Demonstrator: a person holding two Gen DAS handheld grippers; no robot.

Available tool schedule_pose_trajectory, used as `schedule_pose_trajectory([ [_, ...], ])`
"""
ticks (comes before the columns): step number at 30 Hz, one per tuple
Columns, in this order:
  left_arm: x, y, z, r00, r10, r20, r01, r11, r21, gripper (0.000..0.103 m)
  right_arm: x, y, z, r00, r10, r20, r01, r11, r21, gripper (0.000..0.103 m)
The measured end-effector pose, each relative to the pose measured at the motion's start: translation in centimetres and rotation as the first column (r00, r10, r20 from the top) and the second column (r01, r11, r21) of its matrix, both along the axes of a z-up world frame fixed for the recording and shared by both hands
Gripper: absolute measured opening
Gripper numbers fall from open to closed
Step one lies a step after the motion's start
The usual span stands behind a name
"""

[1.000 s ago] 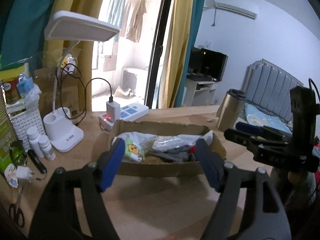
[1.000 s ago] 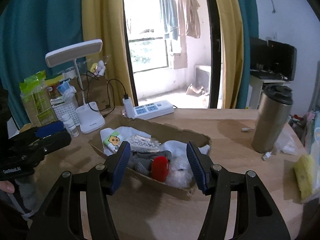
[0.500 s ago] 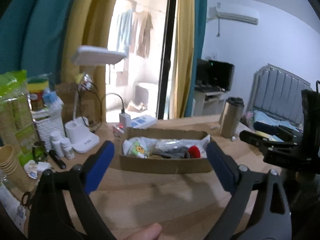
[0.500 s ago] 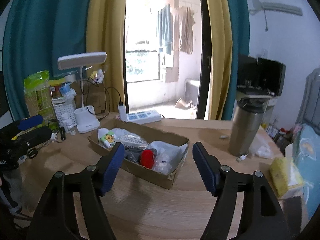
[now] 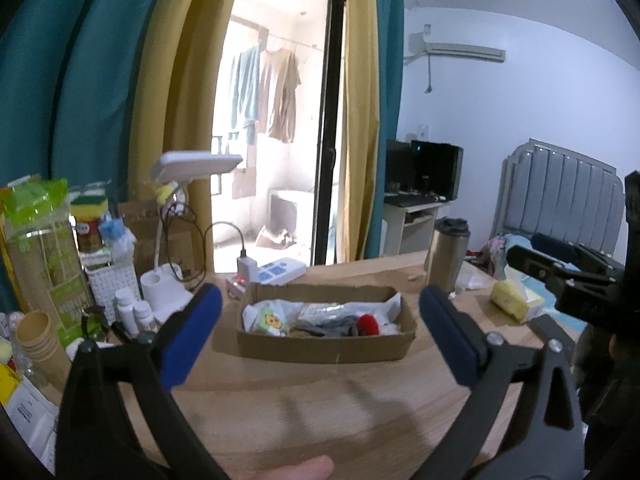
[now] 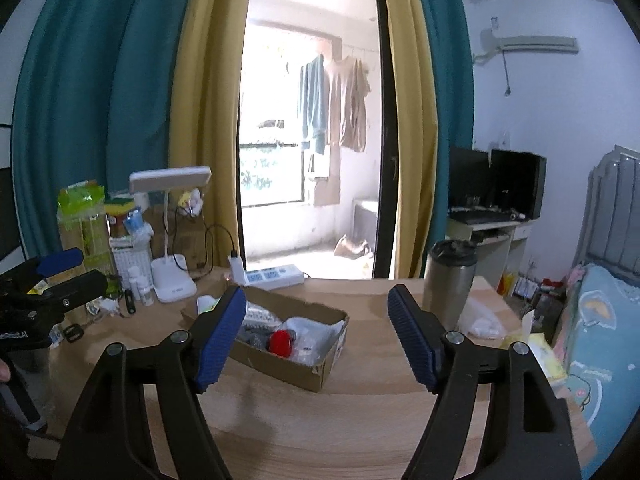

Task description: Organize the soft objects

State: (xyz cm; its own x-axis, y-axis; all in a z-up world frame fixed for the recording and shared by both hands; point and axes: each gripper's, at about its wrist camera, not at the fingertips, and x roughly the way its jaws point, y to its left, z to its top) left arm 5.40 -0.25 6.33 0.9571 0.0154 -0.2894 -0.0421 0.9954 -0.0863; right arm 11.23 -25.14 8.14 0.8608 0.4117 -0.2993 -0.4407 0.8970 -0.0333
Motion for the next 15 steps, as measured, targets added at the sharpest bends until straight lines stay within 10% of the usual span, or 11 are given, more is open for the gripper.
schedule_pose_trajectory([
  [15, -2.6, -0.7, 2.9, 0.997, 0.012, 0.083, -0.014, 1.000, 0.023, 0.101, -1.9, -1.1, 2.0, 0.999, 0.001, 0.051, -0.003, 0.999, 0.032, 0.078],
])
